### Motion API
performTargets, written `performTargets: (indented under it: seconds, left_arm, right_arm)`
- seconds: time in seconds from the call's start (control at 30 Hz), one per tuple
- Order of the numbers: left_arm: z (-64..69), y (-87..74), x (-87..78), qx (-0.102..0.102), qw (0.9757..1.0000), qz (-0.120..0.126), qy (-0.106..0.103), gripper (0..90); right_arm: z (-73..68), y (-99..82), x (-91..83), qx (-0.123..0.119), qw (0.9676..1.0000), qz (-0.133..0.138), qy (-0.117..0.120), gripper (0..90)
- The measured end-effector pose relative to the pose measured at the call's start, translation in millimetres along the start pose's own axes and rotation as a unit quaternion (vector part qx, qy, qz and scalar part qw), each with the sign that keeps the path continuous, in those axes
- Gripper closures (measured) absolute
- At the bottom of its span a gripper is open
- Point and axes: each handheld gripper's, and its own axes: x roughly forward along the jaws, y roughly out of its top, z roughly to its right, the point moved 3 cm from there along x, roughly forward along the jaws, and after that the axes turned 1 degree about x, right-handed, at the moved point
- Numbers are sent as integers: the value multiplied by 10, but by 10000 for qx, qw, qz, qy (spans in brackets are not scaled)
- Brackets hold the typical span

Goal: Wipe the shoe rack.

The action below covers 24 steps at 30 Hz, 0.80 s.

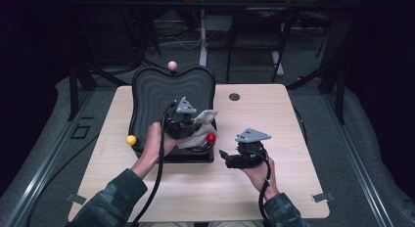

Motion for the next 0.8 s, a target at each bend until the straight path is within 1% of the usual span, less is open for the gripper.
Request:
performTargets:
  seconds: [0.03, 0.07, 0.1, 0.13, 0.17, 0.2, 0.23, 0.27, 0.3, 0.33, 0.37, 0.4, 0.43, 0.47, 0.53, 0.57, 0.67, 0.7, 0.73, 0.8]
  left_arm:
    - [33, 35, -33, 56, 10000, 10, -75, 818]
    - [68, 76, -71, 103, 9999, 38, -119, 818]
    - [91, 104, -88, 136, 9998, 59, -154, 817]
    - [124, 142, -101, 168, 9996, 68, -210, 817]
    - [178, 204, -95, 240, 9995, 18, -219, 817]
    - [178, 204, -95, 240, 9995, 18, -219, 817]
    - [212, 237, -84, 263, 9992, -3, -295, 817]
    - [247, 267, -63, 286, 9990, -24, -351, 817]
    - [279, 291, -41, 325, 9988, -35, -376, 817]
    - [321, 309, 1, 326, 9984, -65, -459, 817]
    - [374, 314, 84, 338, 9977, -161, -566, 817]
    - [398, 311, 135, 359, 9974, -222, -587, 816]
    - [398, 311, 135, 359, 9974, -222, -587, 817]
    - [422, 302, 193, 357, 9970, -322, -610, 817]
    - [438, 278, 259, 288, 9967, -380, -650, 816]
    - [449, 229, 305, 267, 9963, -435, -691, 817]
    - [457, 197, 294, 234, 9962, -399, -739, 819]
    - [459, 183, 283, 254, 9959, -400, -769, 820]
    - [471, 154, 267, 255, 9954, -406, -827, 821]
    - [477, 135, 257, 261, 9952, -423, -848, 821]
  right_arm:
    - [0, 0, 0, 0, 10000, 0, 0, 157]
    - [38, -38, -26, 46, 10000, -44, 7, 142]
    - [97, -97, -69, 97, 9999, -79, -66, 140]
    - [97, -97, -69, 97, 9999, -79, -66, 140]
    - [146, -147, -89, 124, 9997, -152, -124, 138]
    - [162, -163, -96, 131, 9997, -175, -127, 137]
    - [162, -163, -96, 131, 9997, -175, -127, 137]
    - [192, -191, -110, 163, 9996, -217, -116, 137]
    - [192, -191, -110, 163, 9996, -217, -116, 137]
    - [211, -205, -112, 165, 9995, -233, -156, 138]
    - [216, -208, -114, 163, 9994, -238, -168, 140]
    - [223, -213, -112, 176, 9994, -245, -171, 142]
    - [223, -213, -112, 176, 9994, -245, -171, 142]
    - [230, -217, -104, 174, 9994, -260, -139, 142]
    - [236, -236, -84, 182, 9990, -374, -130, 142]
    - [238, -242, -71, 158, 9992, -348, -152, 142]
    - [240, -248, -63, 158, 9990, -377, -156, 140]
    - [246, -250, -64, 148, 9989, -410, -155, 138]
    - [257, -257, -54, 149, 9990, -386, -180, 135]
    - [265, -267, -44, 156, 9989, -411, -154, 121]
